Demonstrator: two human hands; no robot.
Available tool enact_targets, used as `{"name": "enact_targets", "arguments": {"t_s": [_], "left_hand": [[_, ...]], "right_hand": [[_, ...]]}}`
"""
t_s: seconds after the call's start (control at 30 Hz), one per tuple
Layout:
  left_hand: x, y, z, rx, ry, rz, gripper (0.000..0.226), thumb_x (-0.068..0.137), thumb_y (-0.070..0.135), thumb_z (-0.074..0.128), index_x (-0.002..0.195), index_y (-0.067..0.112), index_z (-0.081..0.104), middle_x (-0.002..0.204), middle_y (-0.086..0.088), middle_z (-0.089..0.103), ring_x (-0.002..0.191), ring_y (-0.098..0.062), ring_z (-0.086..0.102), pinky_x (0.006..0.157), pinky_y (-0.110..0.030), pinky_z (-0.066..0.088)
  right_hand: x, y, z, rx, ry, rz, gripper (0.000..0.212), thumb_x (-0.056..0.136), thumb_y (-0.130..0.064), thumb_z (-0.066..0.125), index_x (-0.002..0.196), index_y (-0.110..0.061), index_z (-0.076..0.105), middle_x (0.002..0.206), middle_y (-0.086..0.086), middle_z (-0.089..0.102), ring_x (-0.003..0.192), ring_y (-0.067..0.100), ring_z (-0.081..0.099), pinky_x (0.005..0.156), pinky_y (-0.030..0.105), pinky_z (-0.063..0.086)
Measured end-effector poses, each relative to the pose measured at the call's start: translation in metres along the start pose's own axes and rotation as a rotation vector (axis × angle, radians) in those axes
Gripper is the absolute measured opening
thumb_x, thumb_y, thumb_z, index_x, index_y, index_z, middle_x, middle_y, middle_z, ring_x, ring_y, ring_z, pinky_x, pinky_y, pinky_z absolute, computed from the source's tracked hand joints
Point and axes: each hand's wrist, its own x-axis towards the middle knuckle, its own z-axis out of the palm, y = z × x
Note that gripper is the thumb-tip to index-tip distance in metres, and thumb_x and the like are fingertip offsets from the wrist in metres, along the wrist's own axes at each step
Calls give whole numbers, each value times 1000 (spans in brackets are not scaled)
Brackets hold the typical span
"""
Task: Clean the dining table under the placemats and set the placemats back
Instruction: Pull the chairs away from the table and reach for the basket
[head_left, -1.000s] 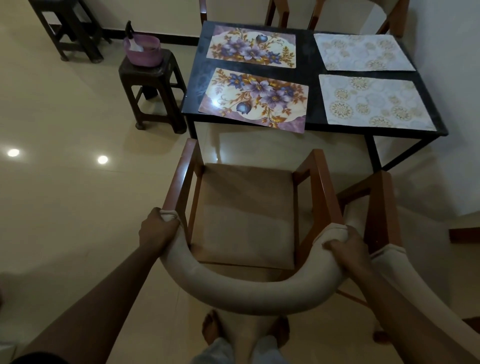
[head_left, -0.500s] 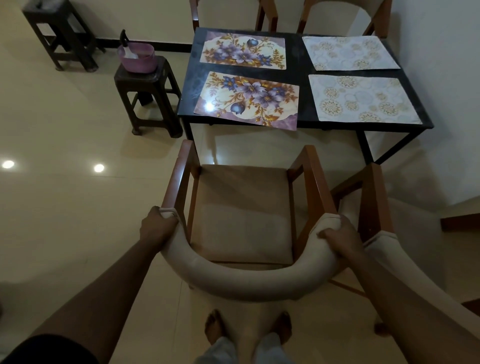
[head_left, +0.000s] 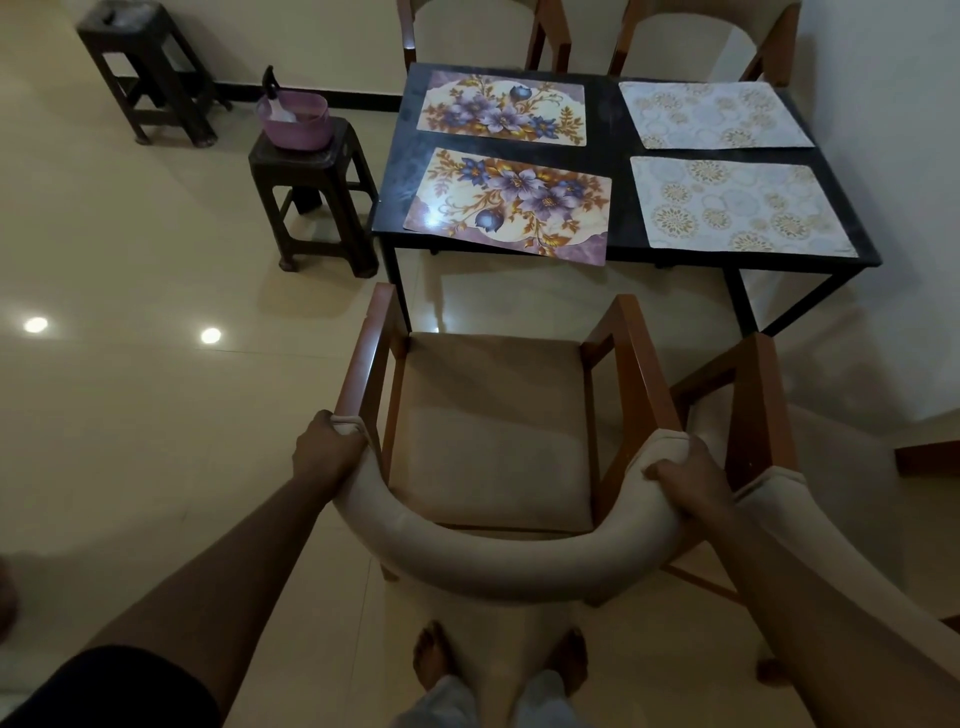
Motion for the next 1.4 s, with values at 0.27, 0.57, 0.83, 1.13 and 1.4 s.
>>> {"name": "enact_targets", "arguments": {"t_s": [0.27, 0.57, 0.83, 1.13, 1.4], "left_hand": [[3, -2, -4, 40, -4, 3, 38, 94, 24, 66, 126, 5, 58, 122, -21, 67, 113, -42, 65, 96, -51, 53], [5, -2, -3, 46, 0, -13, 39, 96, 26, 66, 128, 6, 58, 124, -20, 66, 115, -42, 65, 99, -51, 53], [10, 3, -1, 59, 4, -9, 38, 96, 26, 67, 126, 4, 58, 123, -22, 66, 116, -44, 64, 97, -50, 51], [6, 12, 2, 59, 45, 3, 37, 100, 22, 60, 127, -3, 52, 125, -28, 63, 117, -49, 64, 96, -52, 53], [-23, 34, 11, 330, 5, 302, 69, 82, 43, 68, 143, 17, 48, 144, -11, 55, 137, -37, 50, 112, -67, 39]], "right_hand": [[-8, 1, 4, 8, 5, -3, 78, 95, -28, 71, 160, -25, 26, 149, 23, 48, 131, 47, 52, 100, 58, 51], [-15, 2, 3, 40, 26, -24, 80, 92, -31, 75, 159, -25, 31, 151, 19, 49, 134, 45, 51, 104, 57, 50], [-17, -4, 3, 34, 44, -39, 81, 93, -27, 73, 161, -21, 29, 155, 19, 46, 140, 43, 47, 109, 58, 46], [-25, -11, 3, 60, 68, -43, 69, 96, -30, 72, 154, -14, 37, 149, 19, 51, 135, 41, 51, 108, 55, 46], [-51, -4, 10, 116, 140, -126, 76, 97, -33, 70, 159, -17, 30, 152, 14, 49, 138, 35, 50, 104, 45, 46]]}}
